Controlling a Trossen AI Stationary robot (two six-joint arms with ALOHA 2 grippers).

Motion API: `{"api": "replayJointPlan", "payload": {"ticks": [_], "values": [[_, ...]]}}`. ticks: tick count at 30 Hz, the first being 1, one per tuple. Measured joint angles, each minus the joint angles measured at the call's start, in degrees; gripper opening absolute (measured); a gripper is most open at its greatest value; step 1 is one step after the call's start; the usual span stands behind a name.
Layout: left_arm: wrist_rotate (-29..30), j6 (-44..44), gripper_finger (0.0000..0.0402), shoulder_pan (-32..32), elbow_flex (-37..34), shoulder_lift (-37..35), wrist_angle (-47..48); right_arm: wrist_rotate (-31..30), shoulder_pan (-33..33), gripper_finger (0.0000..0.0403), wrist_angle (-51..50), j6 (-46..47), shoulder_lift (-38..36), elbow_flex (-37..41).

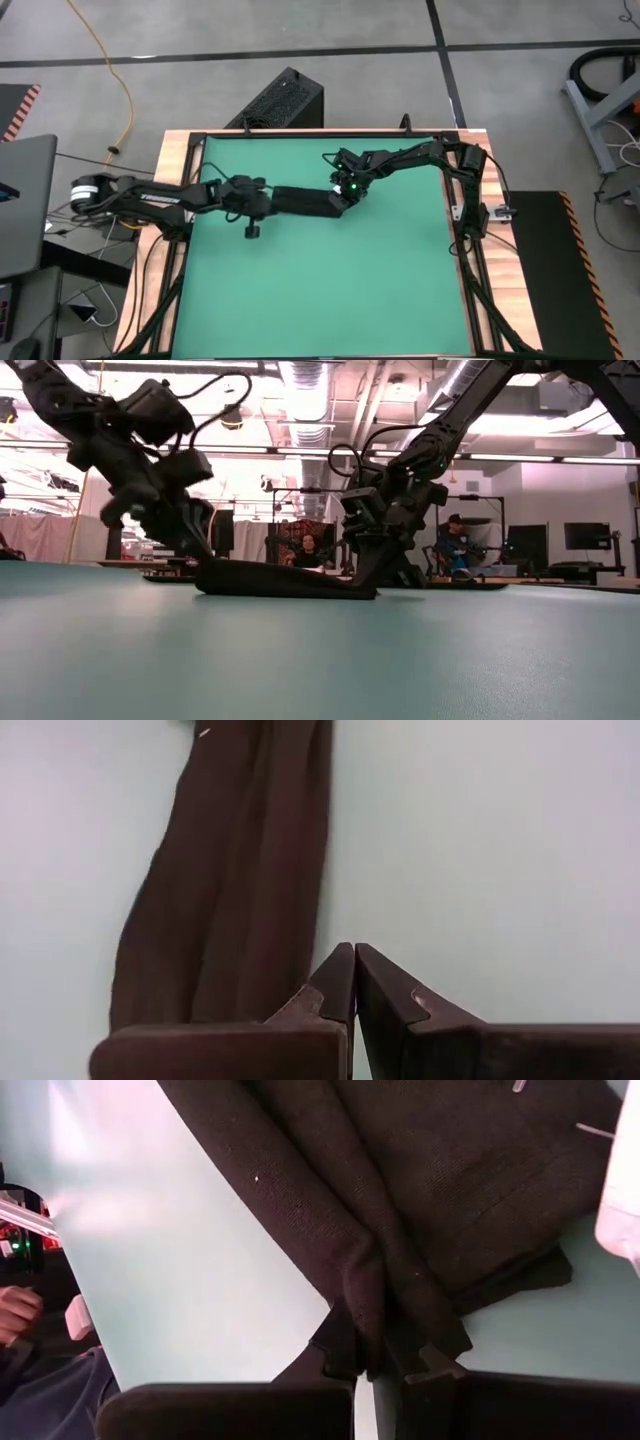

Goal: Roll towel
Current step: Roll the black towel

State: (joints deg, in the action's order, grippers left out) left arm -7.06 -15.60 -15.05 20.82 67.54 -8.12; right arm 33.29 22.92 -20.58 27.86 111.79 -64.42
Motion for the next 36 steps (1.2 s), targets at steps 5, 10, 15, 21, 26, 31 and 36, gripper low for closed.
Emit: {"api": "replayJointPlan", "payload": {"ticks": [5,10,15,21,26,31,36], "values": [[5.36,-1.62,0.0000,-0.10,0.00,4.57,-5.01,-0.03,0.00,0.0019,0.06,0.00,0.00,0.00],[5.86,-2.79,0.0000,-1.82,0.02,7.45,-8.49,-0.05,-0.02,0.0019,0.10,0.04,0.02,0.00],[4.35,-2.56,0.0000,-4.06,0.07,10.82,-10.01,-0.15,-0.02,0.0019,0.11,-0.26,0.02,0.00],[4.37,-2.07,0.0000,-5.95,0.11,14.83,-12.24,-0.38,-0.39,0.0019,0.33,-1.08,0.02,0.01],[4.21,-0.58,0.0000,-6.57,0.20,17.18,-13.95,-0.95,-1.40,0.0042,4.13,-2.27,-0.44,0.20],[3.22,0.30,0.0000,-7.63,0.18,17.91,-13.20,-4.05,-1.66,0.0081,6.34,-3.07,-1.96,0.20],[2.74,0.38,0.0000,-8.47,0.17,17.89,-11.28,-8.87,-1.46,0.0089,4.37,-5.25,-5.34,0.22]]}}
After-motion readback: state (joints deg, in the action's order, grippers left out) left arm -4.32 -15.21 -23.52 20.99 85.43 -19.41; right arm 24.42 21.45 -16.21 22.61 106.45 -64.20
